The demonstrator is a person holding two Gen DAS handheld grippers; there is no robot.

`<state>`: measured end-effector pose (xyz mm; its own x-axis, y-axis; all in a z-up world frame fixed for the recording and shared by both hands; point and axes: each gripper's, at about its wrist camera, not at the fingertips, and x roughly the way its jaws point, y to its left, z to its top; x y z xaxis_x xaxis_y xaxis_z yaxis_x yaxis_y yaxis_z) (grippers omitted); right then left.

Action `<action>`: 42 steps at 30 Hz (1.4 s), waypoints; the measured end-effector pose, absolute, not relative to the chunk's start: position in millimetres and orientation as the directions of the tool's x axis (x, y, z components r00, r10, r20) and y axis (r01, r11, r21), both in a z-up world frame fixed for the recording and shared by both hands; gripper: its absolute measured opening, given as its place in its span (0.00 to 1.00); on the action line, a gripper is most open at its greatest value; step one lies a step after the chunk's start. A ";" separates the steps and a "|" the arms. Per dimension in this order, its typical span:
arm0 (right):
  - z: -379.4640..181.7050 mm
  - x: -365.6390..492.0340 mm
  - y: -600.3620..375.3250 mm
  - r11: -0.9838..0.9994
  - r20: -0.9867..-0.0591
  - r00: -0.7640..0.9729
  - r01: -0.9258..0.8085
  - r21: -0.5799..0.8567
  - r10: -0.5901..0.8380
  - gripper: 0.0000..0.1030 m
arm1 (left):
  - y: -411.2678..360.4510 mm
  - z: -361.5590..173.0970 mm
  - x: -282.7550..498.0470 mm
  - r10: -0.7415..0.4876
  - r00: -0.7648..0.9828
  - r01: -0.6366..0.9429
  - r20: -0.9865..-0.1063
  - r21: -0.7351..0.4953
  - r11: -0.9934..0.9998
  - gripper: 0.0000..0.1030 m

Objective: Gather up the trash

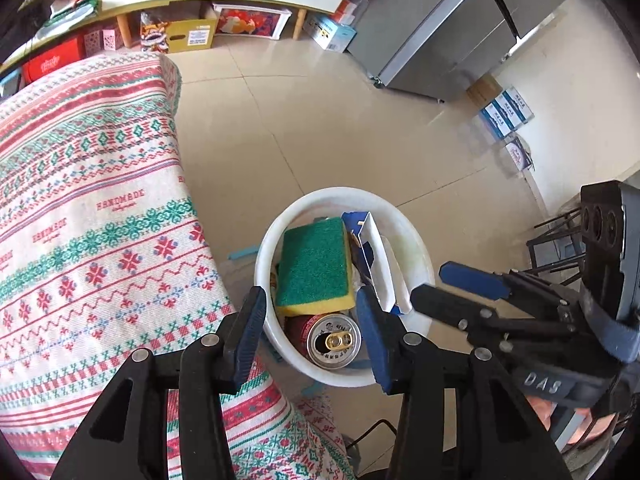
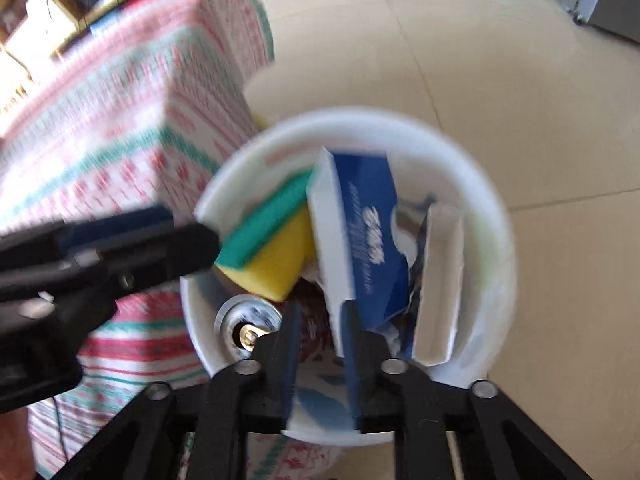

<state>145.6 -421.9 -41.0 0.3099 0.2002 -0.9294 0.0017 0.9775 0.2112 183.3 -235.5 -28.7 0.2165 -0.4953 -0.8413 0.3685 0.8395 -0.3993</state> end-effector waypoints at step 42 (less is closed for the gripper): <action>20.4 -53.5 -335.2 0.986 -0.659 0.738 0.162 -0.034 -0.144 0.99 | -123.0 39.4 -20.9 -0.269 0.621 0.267 -0.736 -0.124 0.956 0.87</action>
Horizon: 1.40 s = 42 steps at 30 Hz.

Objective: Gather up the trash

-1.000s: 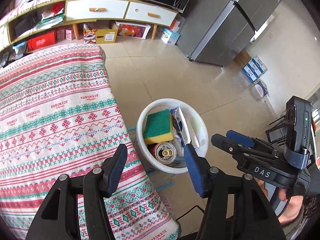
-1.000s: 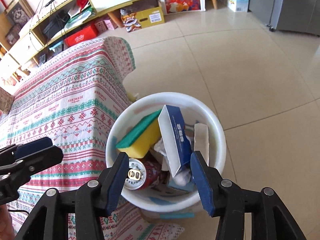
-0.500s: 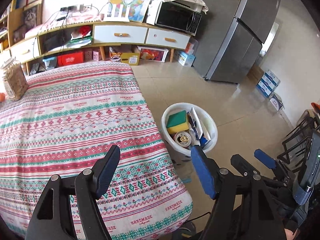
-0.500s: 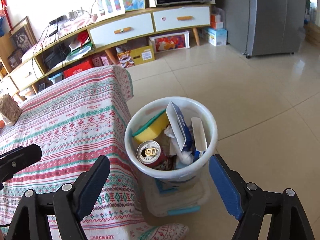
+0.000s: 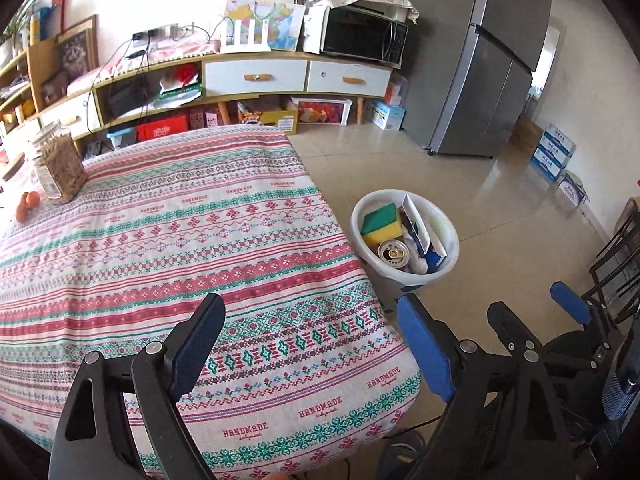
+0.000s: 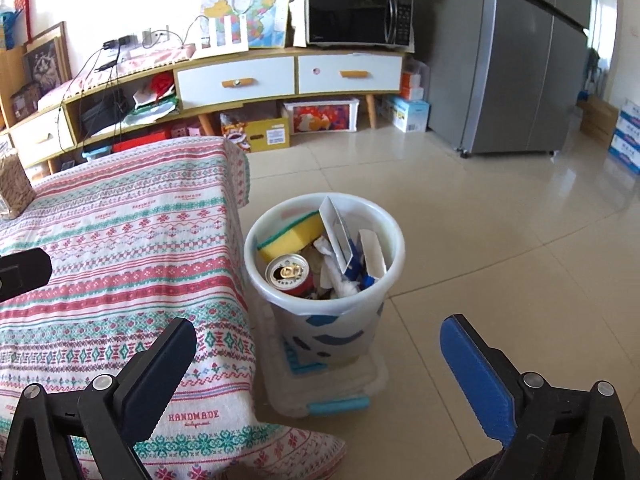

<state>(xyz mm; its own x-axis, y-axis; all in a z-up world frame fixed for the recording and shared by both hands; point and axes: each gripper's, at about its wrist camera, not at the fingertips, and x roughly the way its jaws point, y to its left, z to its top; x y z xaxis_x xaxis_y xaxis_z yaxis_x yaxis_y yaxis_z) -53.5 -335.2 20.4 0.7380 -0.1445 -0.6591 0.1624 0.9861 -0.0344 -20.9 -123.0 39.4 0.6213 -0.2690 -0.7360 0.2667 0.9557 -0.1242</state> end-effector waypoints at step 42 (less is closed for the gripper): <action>10.0 -36.5 -335.1 0.974 -0.674 0.709 0.213 -0.073 -0.206 0.99 | -130.9 30.4 -15.6 -0.252 0.629 0.271 -0.735 -0.097 0.958 0.99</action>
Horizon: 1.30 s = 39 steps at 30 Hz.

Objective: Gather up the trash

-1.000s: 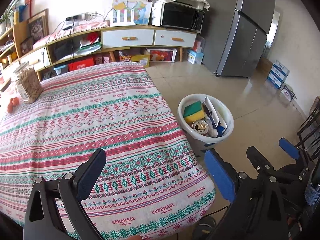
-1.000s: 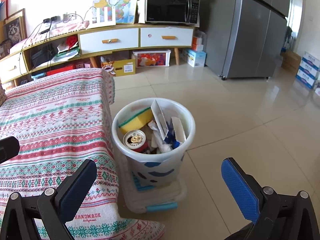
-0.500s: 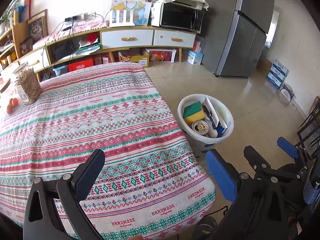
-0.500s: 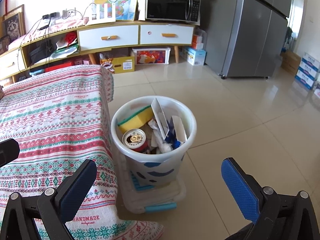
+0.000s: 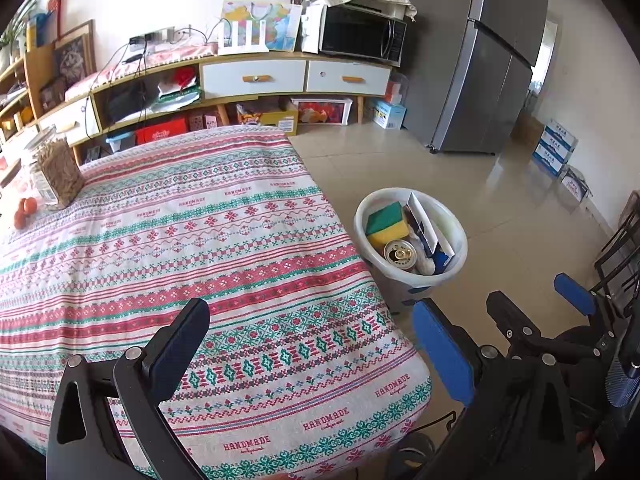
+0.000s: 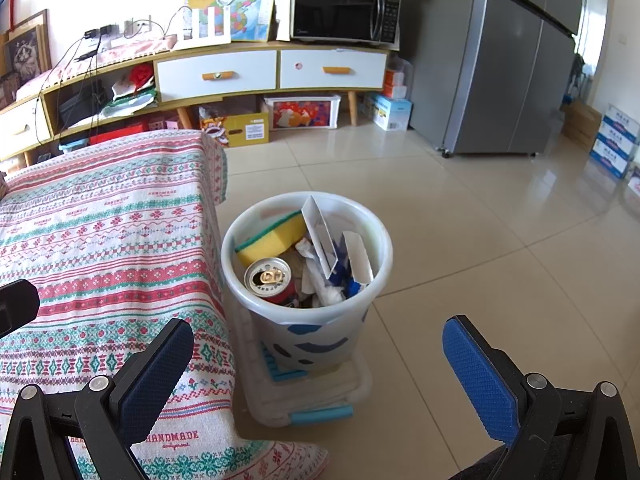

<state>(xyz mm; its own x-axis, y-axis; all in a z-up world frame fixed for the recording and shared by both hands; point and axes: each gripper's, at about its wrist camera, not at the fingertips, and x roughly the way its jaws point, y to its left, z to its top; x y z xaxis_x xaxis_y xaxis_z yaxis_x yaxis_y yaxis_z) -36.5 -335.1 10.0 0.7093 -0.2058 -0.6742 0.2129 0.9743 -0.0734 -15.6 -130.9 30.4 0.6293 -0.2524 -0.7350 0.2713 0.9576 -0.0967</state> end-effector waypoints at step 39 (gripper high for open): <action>9.4 -33.8 -334.4 0.976 -0.677 0.708 0.205 -0.074 -0.201 0.99 | -133.2 28.5 -17.5 -0.205 0.644 0.248 -0.737 -0.052 0.967 0.99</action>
